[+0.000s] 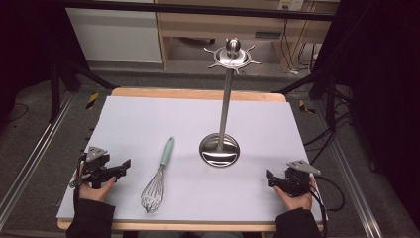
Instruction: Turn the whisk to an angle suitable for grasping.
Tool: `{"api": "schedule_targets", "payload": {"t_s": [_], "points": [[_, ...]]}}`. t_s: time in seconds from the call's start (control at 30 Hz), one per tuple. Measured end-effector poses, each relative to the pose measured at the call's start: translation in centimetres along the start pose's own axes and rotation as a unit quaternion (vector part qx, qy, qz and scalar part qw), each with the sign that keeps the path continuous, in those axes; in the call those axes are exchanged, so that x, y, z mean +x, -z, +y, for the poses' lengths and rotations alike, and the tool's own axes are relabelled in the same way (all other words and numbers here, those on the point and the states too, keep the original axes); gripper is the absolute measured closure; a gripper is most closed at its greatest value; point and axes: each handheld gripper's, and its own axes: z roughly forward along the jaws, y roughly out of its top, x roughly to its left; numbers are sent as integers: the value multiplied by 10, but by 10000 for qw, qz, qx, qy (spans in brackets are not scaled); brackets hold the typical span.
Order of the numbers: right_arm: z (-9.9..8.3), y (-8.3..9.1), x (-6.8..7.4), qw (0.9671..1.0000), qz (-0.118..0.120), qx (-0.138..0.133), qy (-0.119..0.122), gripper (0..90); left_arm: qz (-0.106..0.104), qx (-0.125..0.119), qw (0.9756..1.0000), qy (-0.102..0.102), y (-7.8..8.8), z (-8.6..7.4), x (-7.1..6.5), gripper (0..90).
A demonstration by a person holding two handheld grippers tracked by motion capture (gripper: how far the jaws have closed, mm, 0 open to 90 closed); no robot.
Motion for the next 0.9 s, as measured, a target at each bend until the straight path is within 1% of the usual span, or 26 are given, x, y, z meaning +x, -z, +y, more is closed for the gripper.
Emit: {"api": "schedule_targets", "payload": {"t_s": [0.1, 0.13, 0.23, 0.27, 0.37, 0.4, 0.43, 0.47, 0.57, 0.6, 0.7, 0.73, 0.77, 0.83, 0.9], "points": [[0, 1, 1, 10000, 25, -2, -37, 133, -56, -34, 10000, 8, 2, 1, -2, 192], [-1, 2, 1, 9999, 112, -10, -74, 149, -74, -60, 10000, -21, 4, 2, -4, 200], [-1, 2, 2, 9999, 125, -26, -78, 150, -112, -49, 9999, -31, 5, 3, -6, 216], [-1, 3, 3, 9999, 118, -69, -53, 150, -120, -48, 9999, -49, 5, 3, -7, 227], [-1, 3, 3, 9999, 125, -95, -46, 150, -188, -26, 9998, -95, 6, 6, -10, 231], [-1, 4, 5, 9999, 117, -81, -42, 150, -249, -29, 9996, -126, 8, 8, -13, 235], [-1, 4, 5, 9999, 128, -83, -32, 150, -249, -29, 9996, -126, 8, 8, -13, 235], [-1, 4, 6, 9999, 124, -83, -30, 150, -293, -40, 9994, -161, 9, 10, -16, 235], [-2, 3, 6, 9999, 123, -72, -24, 149, -346, -57, 9992, -213, 11, 13, -20, 235], [-2, 3, 6, 9999, 116, -69, 0, 149, -395, -87, 9989, -236, 12, 16, -24, 235], [-2, 3, 7, 9999, 128, -27, -5, 150, -469, -107, 9983, -315, 15, 20, -29, 235], [-2, 2, 7, 9999, 128, -19, 14, 149, -499, -87, 9981, -360, 15, 21, -31, 234], [-2, 2, 7, 9999, 128, -19, 14, 149, -499, -87, 9981, -360, 15, 21, -31, 233], [-2, 2, 7, 9999, 133, -11, 34, 150, -577, -29, 9973, -458, 15, 25, -36, 231], [-2, 2, 7, 9999, 128, -6, 43, 151, -598, -29, 9971, -470, 15, 25, -38, 230]]}}
